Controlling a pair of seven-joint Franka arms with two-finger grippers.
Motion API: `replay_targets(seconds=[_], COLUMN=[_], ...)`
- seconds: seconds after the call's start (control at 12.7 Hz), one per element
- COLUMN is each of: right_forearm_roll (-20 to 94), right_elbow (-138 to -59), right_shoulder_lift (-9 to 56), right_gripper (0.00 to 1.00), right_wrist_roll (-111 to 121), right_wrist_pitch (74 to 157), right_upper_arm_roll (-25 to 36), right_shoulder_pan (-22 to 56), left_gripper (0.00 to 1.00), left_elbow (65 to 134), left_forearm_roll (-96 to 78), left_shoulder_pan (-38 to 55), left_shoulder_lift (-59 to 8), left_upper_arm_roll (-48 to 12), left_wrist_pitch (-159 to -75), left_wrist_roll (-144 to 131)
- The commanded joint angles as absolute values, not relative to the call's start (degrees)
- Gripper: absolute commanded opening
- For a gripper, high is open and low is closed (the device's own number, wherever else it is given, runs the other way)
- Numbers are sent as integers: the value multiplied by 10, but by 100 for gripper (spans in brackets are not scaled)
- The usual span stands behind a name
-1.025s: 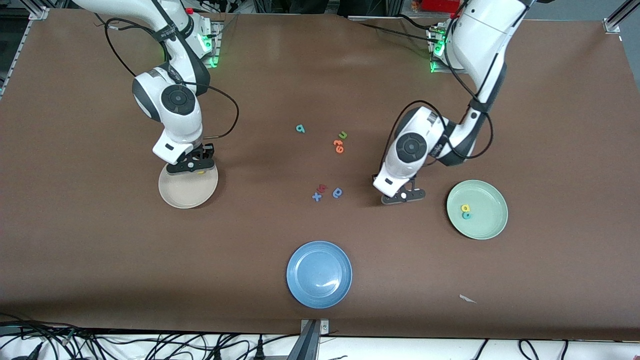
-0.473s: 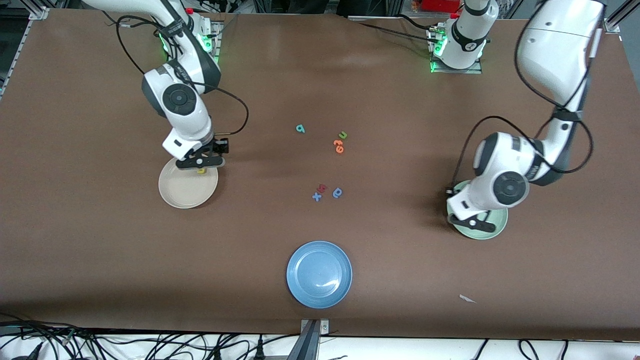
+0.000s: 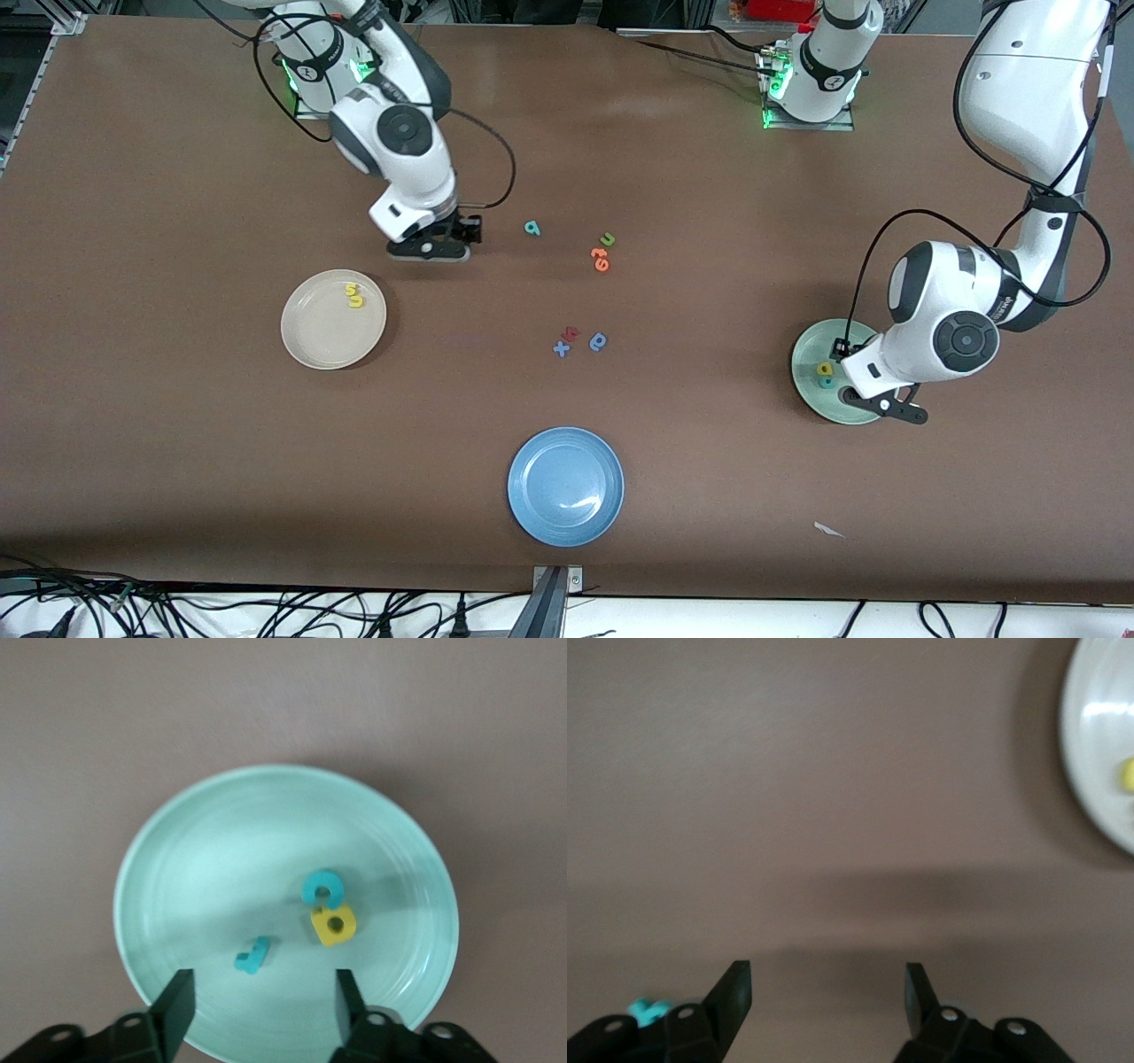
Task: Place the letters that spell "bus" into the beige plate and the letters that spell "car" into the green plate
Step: 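Drop the j on the green plate while the right gripper drops the u, then return the left arm to rest while the right gripper reaches the teal b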
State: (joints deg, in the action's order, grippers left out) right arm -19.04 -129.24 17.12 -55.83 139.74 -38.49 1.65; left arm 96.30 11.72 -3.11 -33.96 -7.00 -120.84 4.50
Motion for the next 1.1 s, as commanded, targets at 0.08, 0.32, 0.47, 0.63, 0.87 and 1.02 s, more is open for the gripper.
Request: replay_targets(seconds=[0.08, 0.32, 0.47, 0.63, 0.87, 1.02], right_forearm_roll=[-187, -221, -336, -429, -469, -482], right_elbow=[-1297, -1296, -1293, -1293, -1292, -1287], right_shoulder_lift=[201, 236, 263, 281, 292, 303], right_gripper=[83, 88, 91, 92, 92, 92], right_wrist_roll=[-627, -674, -755, -795, -796, -797], right_wrist_pitch=[1449, 1493, 1498, 1503, 1504, 1504], right_upper_arm_roll=[-388, -387, -387, -386, -384, -384], right_shoulder_pan=[75, 126, 136, 137, 138, 138], left_gripper=[100, 100, 100, 100, 100, 100], left_elbow=[954, 908, 838, 829, 840, 843], left_forearm_roll=[134, 135, 130, 131, 121, 52], left_shoulder_pan=[-41, -55, -48, -50, -48, -42], left_shoulder_lift=[-287, -256, -257, -241, -191, -137], left_upper_arm_roll=[-73, -76, -80, -76, -70, -50], left_wrist_pitch=[-1145, -1022, -895, -866, -868, -875], left_wrist_roll=[20, 26, 25, 24, 24, 23])
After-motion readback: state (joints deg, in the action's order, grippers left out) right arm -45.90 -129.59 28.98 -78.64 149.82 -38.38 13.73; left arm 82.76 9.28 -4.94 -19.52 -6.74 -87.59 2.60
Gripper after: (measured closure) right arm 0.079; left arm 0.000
